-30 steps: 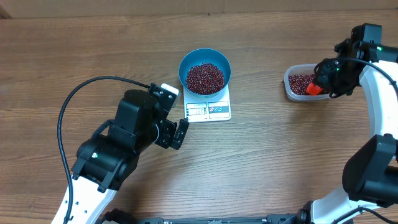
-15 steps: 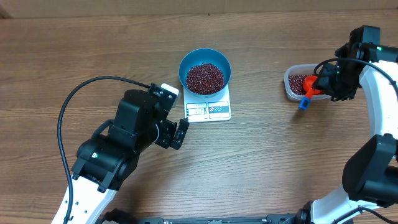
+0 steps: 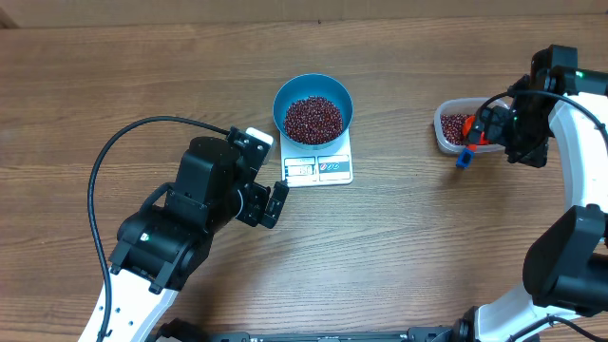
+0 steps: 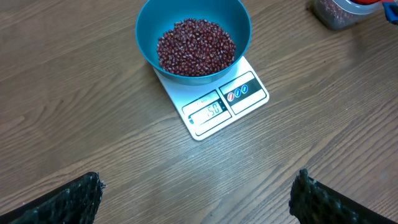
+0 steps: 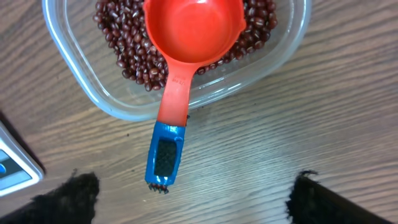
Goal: Scoop item into bowl and weigh 150g on scale
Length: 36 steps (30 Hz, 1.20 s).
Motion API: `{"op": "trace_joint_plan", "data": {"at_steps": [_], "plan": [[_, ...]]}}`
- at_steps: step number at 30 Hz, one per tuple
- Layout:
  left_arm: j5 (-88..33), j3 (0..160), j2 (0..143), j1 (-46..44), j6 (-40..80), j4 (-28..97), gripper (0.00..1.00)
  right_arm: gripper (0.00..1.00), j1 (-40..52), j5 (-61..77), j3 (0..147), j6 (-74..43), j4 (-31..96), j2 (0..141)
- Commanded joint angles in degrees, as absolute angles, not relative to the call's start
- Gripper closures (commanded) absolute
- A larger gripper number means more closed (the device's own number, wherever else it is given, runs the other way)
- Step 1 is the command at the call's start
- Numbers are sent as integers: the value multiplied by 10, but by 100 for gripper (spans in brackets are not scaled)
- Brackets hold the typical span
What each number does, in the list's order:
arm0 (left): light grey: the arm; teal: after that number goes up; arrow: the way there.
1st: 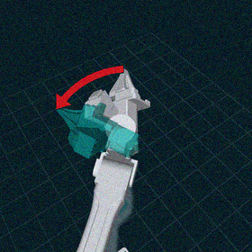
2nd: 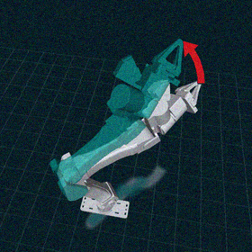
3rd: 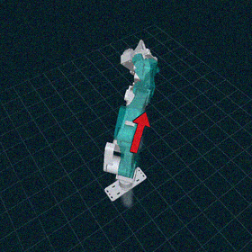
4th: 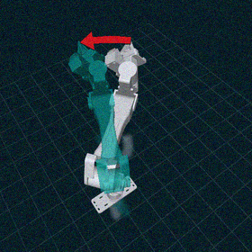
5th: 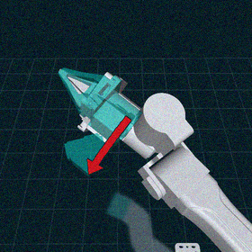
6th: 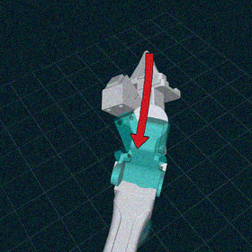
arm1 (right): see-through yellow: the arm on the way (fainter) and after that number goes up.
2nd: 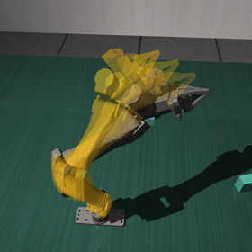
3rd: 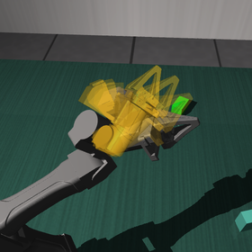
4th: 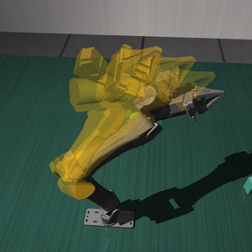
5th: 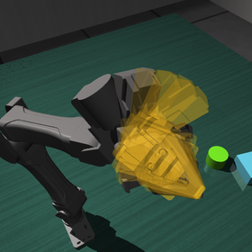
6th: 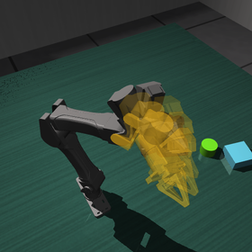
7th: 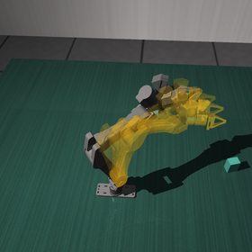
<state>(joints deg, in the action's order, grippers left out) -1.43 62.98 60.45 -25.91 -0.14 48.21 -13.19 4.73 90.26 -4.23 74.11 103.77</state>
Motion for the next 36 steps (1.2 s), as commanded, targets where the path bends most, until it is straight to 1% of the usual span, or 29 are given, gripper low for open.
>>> {"op": "trace_joint_plan", "data": {"at_steps": [1,10,14,19,36], "plan": [[-11,628,607,-263,2,481,0,0,-132,43,901,-40,733,1006],[-11,628,607,-263,2,481,0,0,-132,43,901,-40,735,893],[-11,628,607,-263,2,481,0,0,-132,44,901,-41,739,864],[-11,628,607,-263,2,481,0,0,-132,59,901,-49,774,863],[-11,628,607,-263,2,481,0,0,-132,63,901,-49,773,863]]}}
